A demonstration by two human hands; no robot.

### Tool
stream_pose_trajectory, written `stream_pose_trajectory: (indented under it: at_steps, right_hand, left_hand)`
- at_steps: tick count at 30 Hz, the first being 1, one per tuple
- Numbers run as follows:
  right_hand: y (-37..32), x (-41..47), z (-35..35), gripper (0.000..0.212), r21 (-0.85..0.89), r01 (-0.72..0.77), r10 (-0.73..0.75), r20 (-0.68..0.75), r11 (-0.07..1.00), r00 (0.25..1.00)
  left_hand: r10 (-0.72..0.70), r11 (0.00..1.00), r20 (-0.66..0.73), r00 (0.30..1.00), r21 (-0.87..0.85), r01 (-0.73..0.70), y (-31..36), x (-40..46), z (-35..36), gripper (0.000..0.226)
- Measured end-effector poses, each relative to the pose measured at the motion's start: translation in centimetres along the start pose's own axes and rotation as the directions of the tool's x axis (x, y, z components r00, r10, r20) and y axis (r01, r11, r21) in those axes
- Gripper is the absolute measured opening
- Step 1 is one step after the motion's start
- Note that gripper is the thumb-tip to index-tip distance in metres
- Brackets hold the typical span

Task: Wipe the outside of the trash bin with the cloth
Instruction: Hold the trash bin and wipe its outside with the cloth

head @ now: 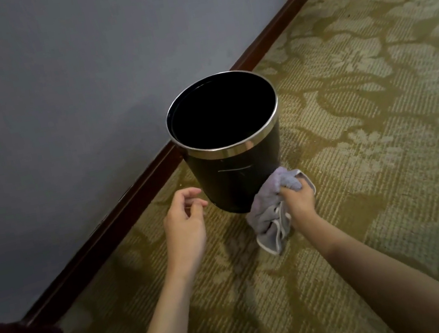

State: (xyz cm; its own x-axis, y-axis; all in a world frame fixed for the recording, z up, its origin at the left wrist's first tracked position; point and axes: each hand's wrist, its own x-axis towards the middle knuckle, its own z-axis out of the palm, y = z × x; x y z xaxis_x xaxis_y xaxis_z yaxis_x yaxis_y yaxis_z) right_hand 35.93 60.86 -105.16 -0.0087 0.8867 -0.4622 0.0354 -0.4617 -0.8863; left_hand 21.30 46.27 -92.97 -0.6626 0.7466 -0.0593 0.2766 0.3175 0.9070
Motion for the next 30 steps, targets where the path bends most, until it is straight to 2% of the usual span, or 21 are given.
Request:
stream_pose_trajectory:
  at_steps: [2, 5, 8, 12, 17, 25, 28, 30]
  right_hand:
    - [-0.8, 1.0, -0.6, 0.007, 0.058, 0.016, -0.014, -0.031, 0.998, 0.999]
    - [-2.9, 2.3, -1.8, 0.023, 0.095, 0.07, -0.063, -0.074, 0.993, 0.995]
    - [-5.8, 3.3, -2.6, 0.023, 0.146, 0.158, -0.146, -0.09, 0.977, 0.985]
    - [-6.6, 2.8, -2.1, 0.027, 0.039, 0.185, -0.179, -0.119, 0.982, 0.977]
    - [-3.0, 0.2, -0.4, 0.04, 0.042, 0.073, -0.068, -0.107, 0.996, 0.992]
    - [2.5, -4.3, 5.4, 0.043, 0.197, -0.157, 0.131, 0.137, 0.968, 0.982]
    - [2.7, -4.2, 5.7, 0.041, 0.227, -0.165, 0.14, 0.122, 0.96, 0.983]
    - [2.6, -3.7, 4.7, 0.034, 0.192, -0.102, 0.09, 0.07, 0.976, 0.993]
  left_hand:
    - [0.002, 1.0, 0.001, 1.0, 0.007, -0.002, 0.0, -0.2, 0.2, 0.022]
    - [-0.008, 1.0, 0.021, 1.0, 0.019, 0.008, 0.1, -0.5, 0.6, 0.022]
    - [-0.014, 1.0, 0.028, 1.0, 0.016, 0.013, 0.3, -0.5, 0.6, 0.021]
    - [-0.016, 1.0, 0.022, 1.0, 0.01, 0.015, 0.5, -0.2, 0.9, 0.019]
    - [-0.045, 0.999, 0.032, 0.998, -0.02, 0.046, 0.1, -0.2, 2.0, 0.021]
    - [-0.064, 0.998, 0.057, 0.996, -0.027, 0.065, -0.7, -0.6, 2.1, 0.019]
    - [-0.083, 0.996, 0.034, 0.996, -0.038, 0.084, -1.1, -0.7, 1.5, 0.019]
    - [-0.097, 0.994, 0.016, 0.995, -0.046, 0.097, -1.5, -0.6, 1.1, 0.019]
